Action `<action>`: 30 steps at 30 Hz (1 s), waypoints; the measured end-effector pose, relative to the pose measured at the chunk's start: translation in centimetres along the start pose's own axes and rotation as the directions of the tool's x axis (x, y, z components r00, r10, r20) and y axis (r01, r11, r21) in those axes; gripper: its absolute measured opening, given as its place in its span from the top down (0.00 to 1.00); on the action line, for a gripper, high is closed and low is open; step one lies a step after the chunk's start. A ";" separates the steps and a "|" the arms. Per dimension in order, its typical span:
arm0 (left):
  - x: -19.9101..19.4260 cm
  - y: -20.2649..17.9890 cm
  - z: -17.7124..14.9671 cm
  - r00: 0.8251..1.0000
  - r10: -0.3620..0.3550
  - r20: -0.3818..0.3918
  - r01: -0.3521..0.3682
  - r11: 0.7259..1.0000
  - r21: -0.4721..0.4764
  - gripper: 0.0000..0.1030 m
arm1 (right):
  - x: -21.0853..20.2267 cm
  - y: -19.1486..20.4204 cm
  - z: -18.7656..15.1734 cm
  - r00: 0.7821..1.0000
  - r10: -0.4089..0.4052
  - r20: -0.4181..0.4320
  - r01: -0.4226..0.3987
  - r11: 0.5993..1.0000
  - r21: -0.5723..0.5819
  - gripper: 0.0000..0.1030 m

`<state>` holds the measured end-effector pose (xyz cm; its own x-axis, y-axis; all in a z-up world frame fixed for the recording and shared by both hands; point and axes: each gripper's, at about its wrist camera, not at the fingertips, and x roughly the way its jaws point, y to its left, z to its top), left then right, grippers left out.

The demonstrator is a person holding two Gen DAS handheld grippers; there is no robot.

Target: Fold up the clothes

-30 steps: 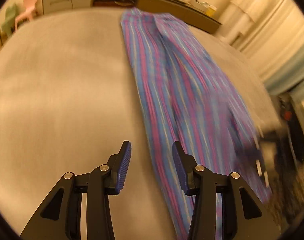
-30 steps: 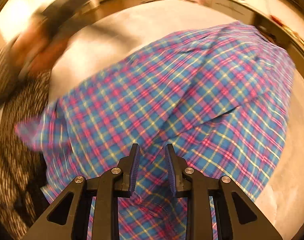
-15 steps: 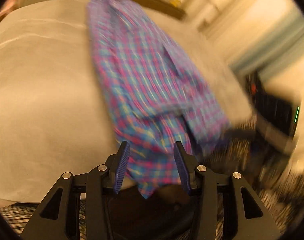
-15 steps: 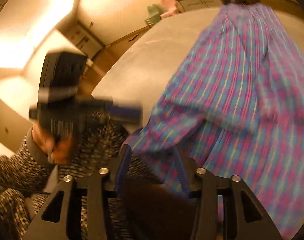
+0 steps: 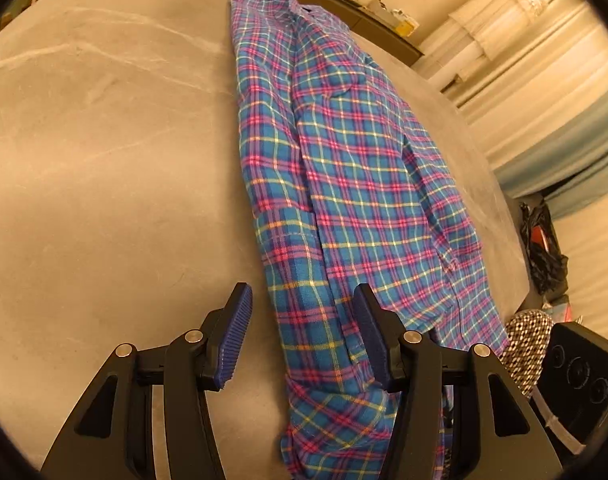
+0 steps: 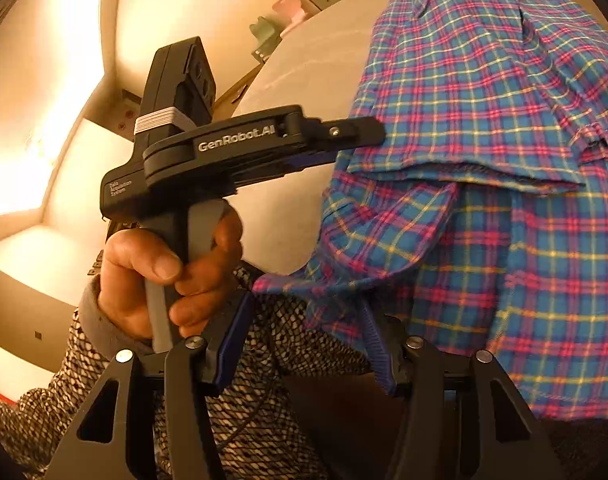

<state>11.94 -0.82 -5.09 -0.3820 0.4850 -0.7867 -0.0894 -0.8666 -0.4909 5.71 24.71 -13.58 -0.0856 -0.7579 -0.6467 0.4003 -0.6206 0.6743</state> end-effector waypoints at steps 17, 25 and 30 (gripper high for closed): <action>0.9 -0.2 0.2 1.000 -0.014 0.028 0.013 1.000 0.015 0.47 | -0.2 1.0 1.3 0.998 -0.059 0.022 0.058 0.998 0.019 0.99; 1.0 0.3 0.5 0.999 -0.032 0.029 0.033 0.999 -0.012 0.47 | -1.6 7.6 -0.1 0.937 -0.342 0.068 0.338 0.843 -0.417 0.74; 0.8 1.0 0.7 0.997 -0.073 0.037 0.074 0.997 -0.036 0.47 | 1.9 15.2 0.4 0.876 -0.438 0.199 0.416 0.481 -0.772 0.22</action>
<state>10.91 -1.34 -5.97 -0.4080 0.5421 -0.7347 -0.0846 -0.8237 -0.5608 11.21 13.73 -4.42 -0.4319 -0.4322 -0.7916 0.8613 -0.4580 -0.2199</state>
